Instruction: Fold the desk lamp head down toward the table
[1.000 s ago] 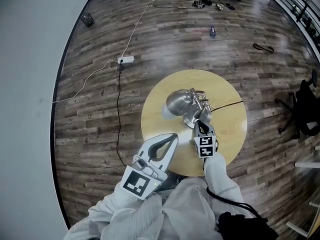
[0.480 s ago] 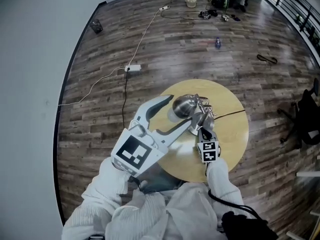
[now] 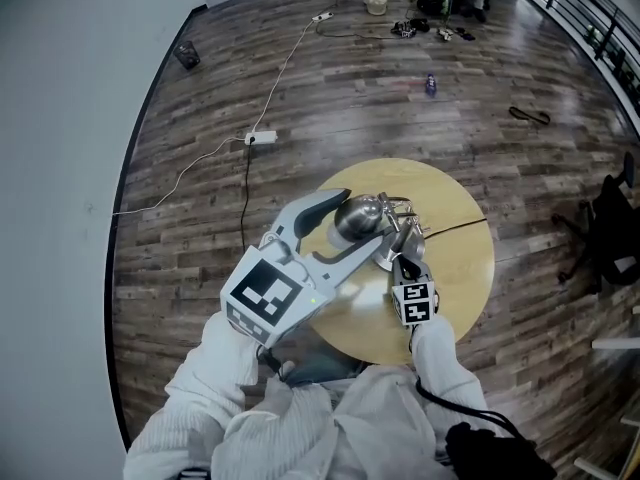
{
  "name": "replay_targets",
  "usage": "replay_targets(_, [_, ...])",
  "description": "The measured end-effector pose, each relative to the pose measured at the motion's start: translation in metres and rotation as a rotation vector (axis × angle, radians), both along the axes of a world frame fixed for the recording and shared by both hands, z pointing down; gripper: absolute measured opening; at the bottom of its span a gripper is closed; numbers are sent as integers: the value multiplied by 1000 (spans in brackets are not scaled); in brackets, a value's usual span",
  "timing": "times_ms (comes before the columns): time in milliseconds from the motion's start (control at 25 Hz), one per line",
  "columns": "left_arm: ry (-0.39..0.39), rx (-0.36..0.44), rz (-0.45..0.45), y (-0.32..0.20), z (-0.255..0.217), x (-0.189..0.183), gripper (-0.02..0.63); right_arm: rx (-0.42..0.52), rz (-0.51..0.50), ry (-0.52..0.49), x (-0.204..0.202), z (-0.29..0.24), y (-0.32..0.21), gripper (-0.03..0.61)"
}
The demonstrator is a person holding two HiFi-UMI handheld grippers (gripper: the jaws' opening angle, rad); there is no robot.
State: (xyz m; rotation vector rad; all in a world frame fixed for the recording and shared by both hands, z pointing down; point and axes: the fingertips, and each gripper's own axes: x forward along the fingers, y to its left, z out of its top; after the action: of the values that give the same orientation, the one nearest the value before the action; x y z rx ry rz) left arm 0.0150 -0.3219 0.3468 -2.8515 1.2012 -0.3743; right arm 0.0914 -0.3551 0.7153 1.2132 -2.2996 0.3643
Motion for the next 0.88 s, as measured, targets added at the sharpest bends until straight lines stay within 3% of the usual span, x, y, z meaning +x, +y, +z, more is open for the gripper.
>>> replay_targets(320, [-27, -125, -38, 15, 35, -25, 270, 2, 0, -3, 1, 1, 2, 11])
replay_targets(560, [-41, -128, -81, 22, 56, -38, 270, 6, 1, 1, 1, -1, 3, 11])
replay_targets(880, [-34, -221, -110, 23, 85, -52, 270, 7, 2, 6, -2, -2, 0, 11])
